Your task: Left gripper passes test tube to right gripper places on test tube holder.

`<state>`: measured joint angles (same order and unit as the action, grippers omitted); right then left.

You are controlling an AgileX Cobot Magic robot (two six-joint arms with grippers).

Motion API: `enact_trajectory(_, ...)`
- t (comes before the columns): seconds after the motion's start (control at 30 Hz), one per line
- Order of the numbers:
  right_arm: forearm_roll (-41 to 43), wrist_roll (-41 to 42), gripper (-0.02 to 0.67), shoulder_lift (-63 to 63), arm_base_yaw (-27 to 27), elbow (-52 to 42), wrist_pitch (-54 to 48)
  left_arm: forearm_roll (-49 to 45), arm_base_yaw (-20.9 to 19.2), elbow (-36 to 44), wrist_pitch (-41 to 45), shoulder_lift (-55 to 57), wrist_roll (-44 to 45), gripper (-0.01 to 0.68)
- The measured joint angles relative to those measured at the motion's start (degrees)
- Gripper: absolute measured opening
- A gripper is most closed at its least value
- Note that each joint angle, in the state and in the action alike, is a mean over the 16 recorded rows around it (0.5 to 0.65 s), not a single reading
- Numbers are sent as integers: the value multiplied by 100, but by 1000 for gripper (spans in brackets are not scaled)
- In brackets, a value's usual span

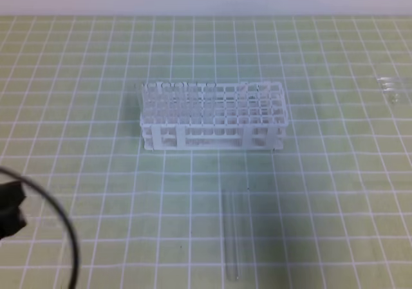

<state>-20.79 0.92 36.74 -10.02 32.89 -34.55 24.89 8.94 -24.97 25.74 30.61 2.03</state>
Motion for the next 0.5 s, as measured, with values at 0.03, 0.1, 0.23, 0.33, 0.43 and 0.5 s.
enact_trajectory(0.03, 44, 1, -16, 147, 0, 82, -116, 113, 43, -147, 143, 238, 155, -2)
enact_trajectory(0.1, 107, 5, -16, 392, 0, 204, -308, 331, 162, -434, 387, 721, 457, -2)
enact_trajectory(0.23, 164, 33, -16, 725, 0, 329, -562, 702, 571, -944, 676, 1656, 954, -2)
enact_trajectory(0.33, 186, 59, -16, 871, 0, 354, -668, 909, 971, -1188, 655, 2227, 1140, -2)
enact_trajectory(0.43, 197, 86, -16, 938, 0, 358, -712, 889, 1463, -1394, 569, 2759, 1066, -2)
enact_trajectory(0.5, 202, 105, -16, 955, 0, 359, -722, 730, 1795, -1508, 480, 3081, 902, -2)
